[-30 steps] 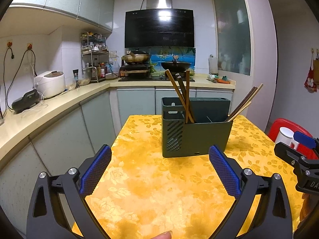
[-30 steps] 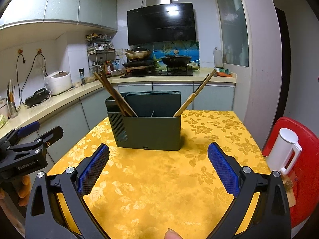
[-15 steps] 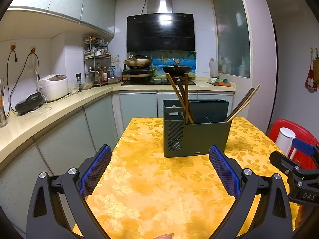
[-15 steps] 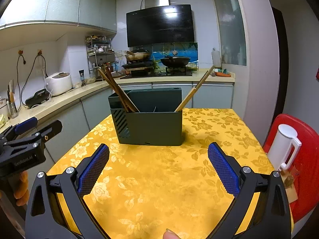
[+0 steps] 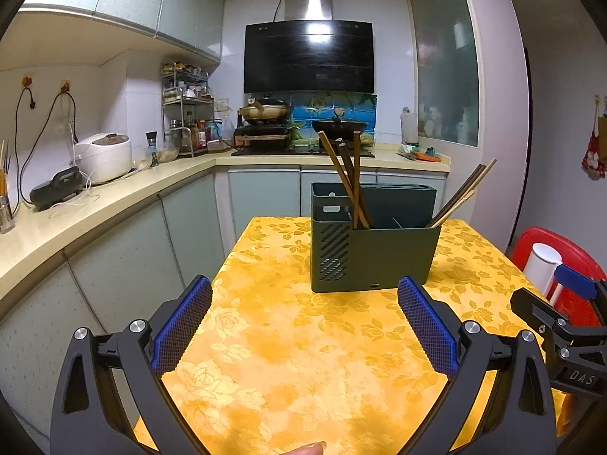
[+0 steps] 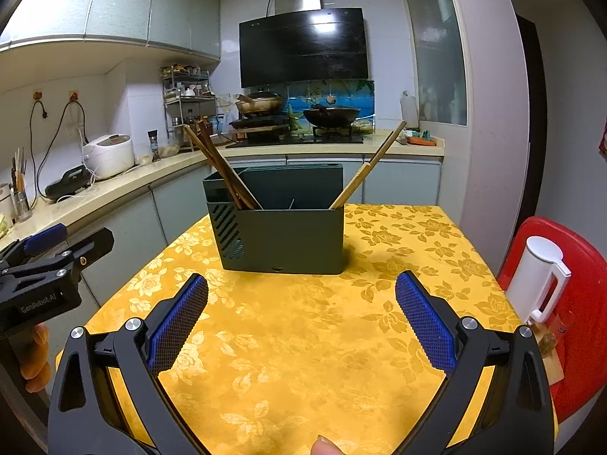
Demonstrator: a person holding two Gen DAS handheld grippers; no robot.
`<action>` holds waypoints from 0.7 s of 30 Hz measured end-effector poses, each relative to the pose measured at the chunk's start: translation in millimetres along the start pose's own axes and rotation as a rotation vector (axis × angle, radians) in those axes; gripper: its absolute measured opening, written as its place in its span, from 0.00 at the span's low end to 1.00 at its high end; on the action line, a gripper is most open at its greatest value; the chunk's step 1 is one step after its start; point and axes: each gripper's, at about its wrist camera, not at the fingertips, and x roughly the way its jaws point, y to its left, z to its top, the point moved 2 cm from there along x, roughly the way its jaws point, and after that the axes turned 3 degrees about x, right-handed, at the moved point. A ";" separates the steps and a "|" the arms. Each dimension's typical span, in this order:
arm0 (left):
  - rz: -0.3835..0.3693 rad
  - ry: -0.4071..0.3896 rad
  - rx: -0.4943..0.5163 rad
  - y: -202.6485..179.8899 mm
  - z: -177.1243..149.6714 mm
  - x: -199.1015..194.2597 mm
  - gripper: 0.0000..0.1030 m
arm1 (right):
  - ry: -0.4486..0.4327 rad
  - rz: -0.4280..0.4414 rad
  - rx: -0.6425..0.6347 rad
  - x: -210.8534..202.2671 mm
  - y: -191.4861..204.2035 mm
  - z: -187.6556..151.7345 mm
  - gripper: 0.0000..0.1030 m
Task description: Organize utensils
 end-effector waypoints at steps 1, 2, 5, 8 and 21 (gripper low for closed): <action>0.003 -0.002 0.002 -0.1 0.1 -0.5 0.92 | -0.001 0.001 -0.002 -0.5 0.5 -0.1 0.94; 0.004 -0.003 0.002 -0.1 0.1 -0.7 0.92 | -0.002 0.002 -0.003 -1.2 1.5 -0.2 0.94; 0.001 0.004 0.005 -1.0 -0.3 0.2 0.92 | -0.003 0.005 -0.004 -2.0 2.4 -0.2 0.93; 0.000 0.012 0.009 -1.9 -1.1 2.1 0.92 | -0.003 0.003 -0.003 -2.3 2.6 -0.2 0.93; -0.006 0.055 0.016 -3.7 -6.5 10.2 0.92 | 0.003 -0.011 0.019 -1.9 -1.7 3.0 0.94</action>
